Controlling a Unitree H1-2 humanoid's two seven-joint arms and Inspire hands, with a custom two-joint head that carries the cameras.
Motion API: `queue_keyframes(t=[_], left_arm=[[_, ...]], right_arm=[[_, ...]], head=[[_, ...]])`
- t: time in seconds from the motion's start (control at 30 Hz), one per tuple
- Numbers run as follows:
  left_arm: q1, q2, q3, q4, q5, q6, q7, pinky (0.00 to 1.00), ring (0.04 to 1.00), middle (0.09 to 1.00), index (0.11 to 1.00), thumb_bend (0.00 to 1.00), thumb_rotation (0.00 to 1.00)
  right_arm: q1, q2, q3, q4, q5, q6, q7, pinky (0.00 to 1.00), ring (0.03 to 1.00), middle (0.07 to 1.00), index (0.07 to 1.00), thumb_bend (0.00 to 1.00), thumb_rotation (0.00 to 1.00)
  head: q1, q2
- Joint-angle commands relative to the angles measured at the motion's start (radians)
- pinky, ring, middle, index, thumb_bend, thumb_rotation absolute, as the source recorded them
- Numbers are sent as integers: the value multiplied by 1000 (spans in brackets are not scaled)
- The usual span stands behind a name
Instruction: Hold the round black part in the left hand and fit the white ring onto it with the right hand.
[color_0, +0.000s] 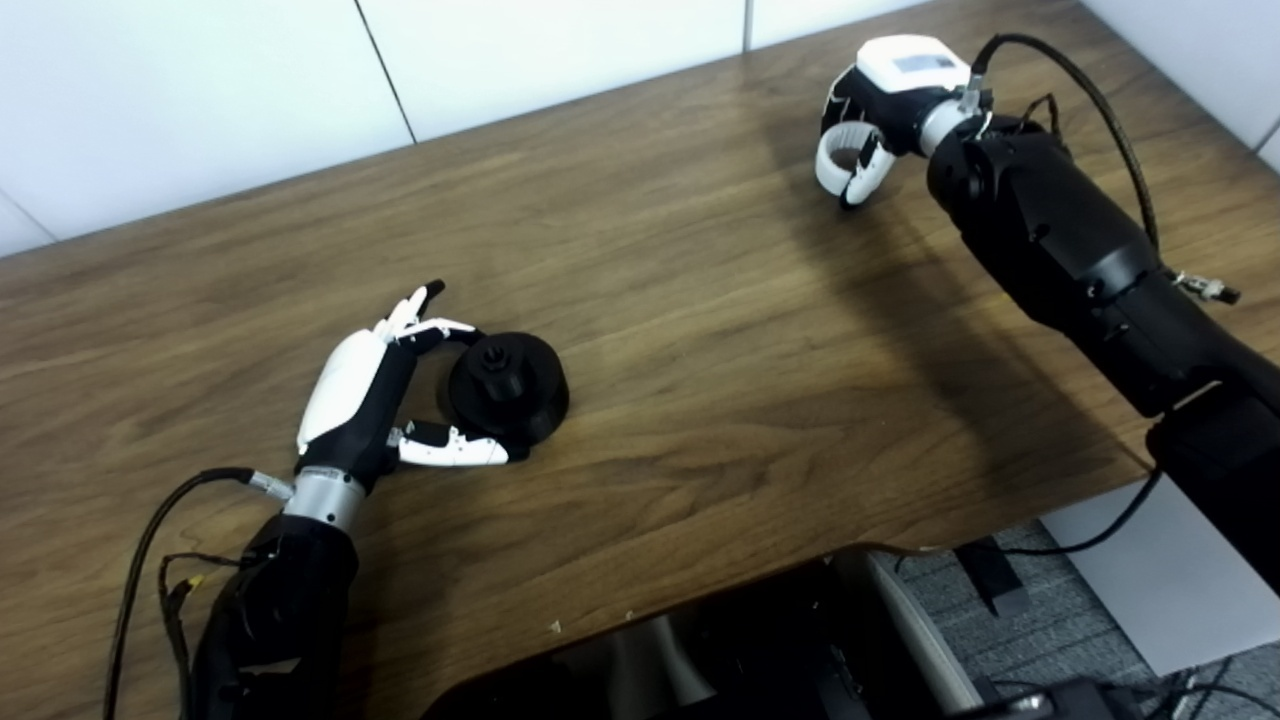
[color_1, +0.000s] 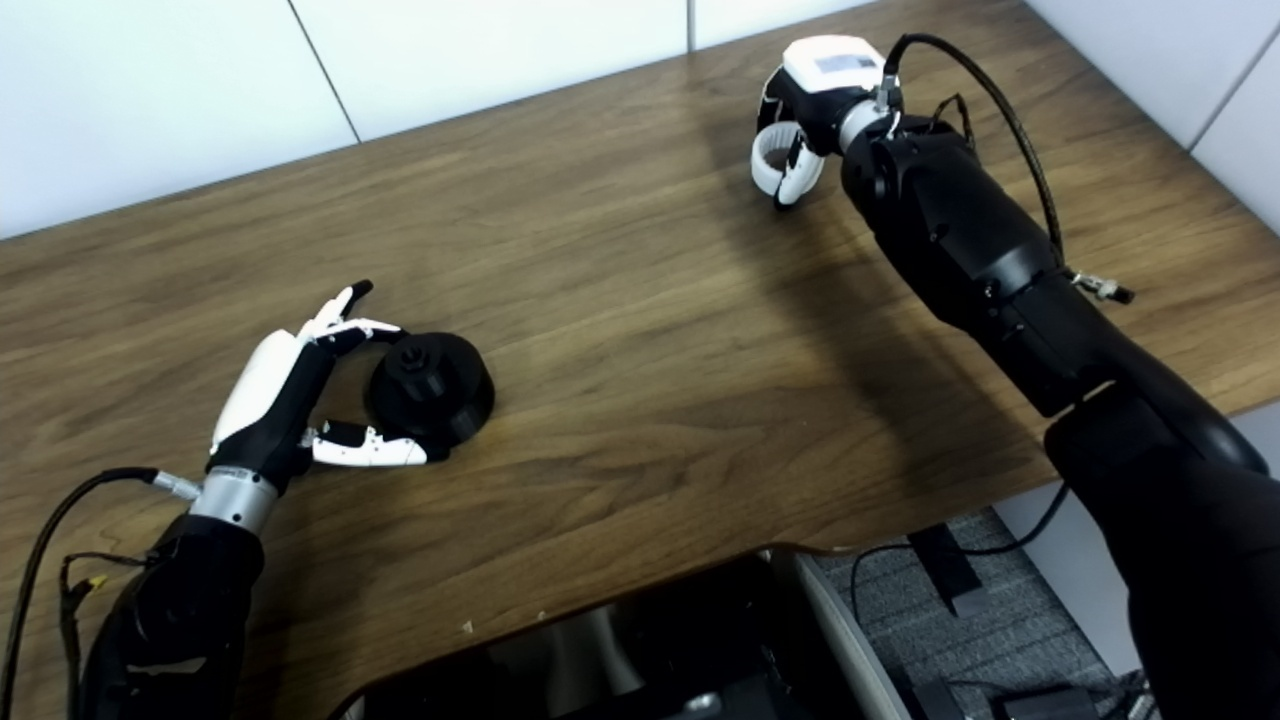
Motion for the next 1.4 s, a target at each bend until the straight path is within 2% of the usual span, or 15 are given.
queue_keyframes(t=[0.0,0.03,0.07,0.13,0.2,0.27,0.37,0.47,0.6,0.8,1.1,1.3,1.37], left_arm=[[-40,8,5,-27,3,-6,7,1000,1000,1000,622,1000,322],[-41,7,5,-25,4,-8,9,1000,1000,1000,622,1000,320],[-42,6,5,-23,3,-9,11,1000,1000,1000,622,1000,317],[-43,5,5,-20,4,-12,13,1000,1000,1000,621,1000,306],[-44,5,5,-17,4,-14,14,1000,1000,1000,622,1000,305],[-45,5,5,-13,3,-18,16,1000,1000,1000,622,1000,310],[-46,5,4,-13,1,-13,12,1000,1000,1000,624,1000,314],[-46,3,5,-9,-1,-19,16,1000,1000,1000,623,1000,308],[-46,3,4,-3,0,-24,21,1000,1000,1000,621,1000,308],[-46,1,5,-4,0,-23,21,1000,1000,1000,619,1000,302],[-44,4,4,-9,-1,-23,18,1000,1000,1000,619,1000,314],[-46,3,2,-14,4,-17,15,1000,1000,1000,620,996,304],[-47,2,3,-11,3,-20,17,1000,1000,1000,620,997,302]], right_arm=[[-33,-31,-17,-32,2,-27,-12,971,678,637,599,788,32],[-36,-34,-19,-34,4,-32,-15,989,687,634,537,630,91],[-39,-37,-21,-41,4,-33,-12,994,699,638,516,577,111],[-48,-45,-20,-61,-1,-34,-3,988,731,657,499,533,128],[-56,-50,-24,-78,-1,-39,-1,964,713,640,495,525,131],[-65,-55,-28,-94,0,-36,11,992,692,601,494,522,131],[-76,-64,-29,-115,-12,-31,28,975,719,629,494,522,133],[-87,-67,-34,-134,-23,-22,38,978,786,700,494,523,136],[-96,-72,-49,-165,-17,-42,38,998,708,647,493,523,135],[-97,-84,-54,-215,-43,-42,60,974,699,624,493,523,135],[-81,-71,-73,-274,-54,-27,100,1000,720,641,493,523,135],[-75,-57,-70,-308,-62,-23,134,1000,710,690,494,523,137],[-71,-45,-71,-315,-58,-31,129,1000,708,665,493,523,136]], head=[[2,0],[2,0],[2,0],[2,-2],[2,-2],[1,-2],[-1,-3],[-2,-6],[-2,-7],[-1,-7],[4,-1],[11,0],[18,1]])
